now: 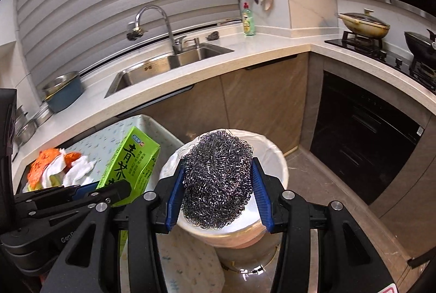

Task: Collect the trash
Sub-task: 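Carry both items to the bin and open both tools to drop them, then move both tools back over the white paper towels on the table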

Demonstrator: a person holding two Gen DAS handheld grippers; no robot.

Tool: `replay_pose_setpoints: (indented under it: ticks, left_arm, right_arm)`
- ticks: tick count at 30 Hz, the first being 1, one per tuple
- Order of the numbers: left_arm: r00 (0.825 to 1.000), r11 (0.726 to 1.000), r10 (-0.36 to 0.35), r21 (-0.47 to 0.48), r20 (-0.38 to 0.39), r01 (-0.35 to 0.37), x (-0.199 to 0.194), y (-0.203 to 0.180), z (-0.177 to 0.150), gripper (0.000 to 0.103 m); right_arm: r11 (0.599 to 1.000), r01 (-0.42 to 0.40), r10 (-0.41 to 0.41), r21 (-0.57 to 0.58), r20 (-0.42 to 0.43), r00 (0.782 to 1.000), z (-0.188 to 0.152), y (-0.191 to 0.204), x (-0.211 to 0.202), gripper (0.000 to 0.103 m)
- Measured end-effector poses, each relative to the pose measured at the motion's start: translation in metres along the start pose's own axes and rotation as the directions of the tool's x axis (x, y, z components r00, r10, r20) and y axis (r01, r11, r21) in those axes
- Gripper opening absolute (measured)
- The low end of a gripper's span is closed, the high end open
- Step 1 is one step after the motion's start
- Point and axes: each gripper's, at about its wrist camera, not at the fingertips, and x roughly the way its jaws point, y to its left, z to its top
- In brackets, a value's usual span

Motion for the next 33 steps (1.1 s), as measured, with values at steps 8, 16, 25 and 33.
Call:
replay_pose_setpoints:
  ticks: [8,16,25,33]
  left_arm:
    - [0.998,0.998,-0.061,-0.033,-0.015,0.061,0.028,0.002,0.019,0.024]
    - [0.999,0.997,-0.008,-0.075,0.042,0.011,0.019,0.017,0.033,0.051]
    - [0.992,0.988,0.099,-0.130,0.082,-0.088,-0.010,0.046,0.024,0.058]
    - [0.971,0.965,0.217,-0.168,0.097,-0.199,-0.038,0.071,0.004,0.060]
  right_arm:
    - [0.999,0.022,-0.022,0.032,-0.008,1.000,0.012,-0.015,0.022,0.046]
    - [1.000,0.003,-0.003,0.022,-0.004,1.000,0.026,-0.009,0.041,0.056]
    - [1.000,-0.031,0.031,0.002,0.027,0.999,0.027,0.012,0.024,0.068]
    - [0.994,-0.103,0.103,-0.031,0.018,0.995,0.016,0.044,0.007,0.070]
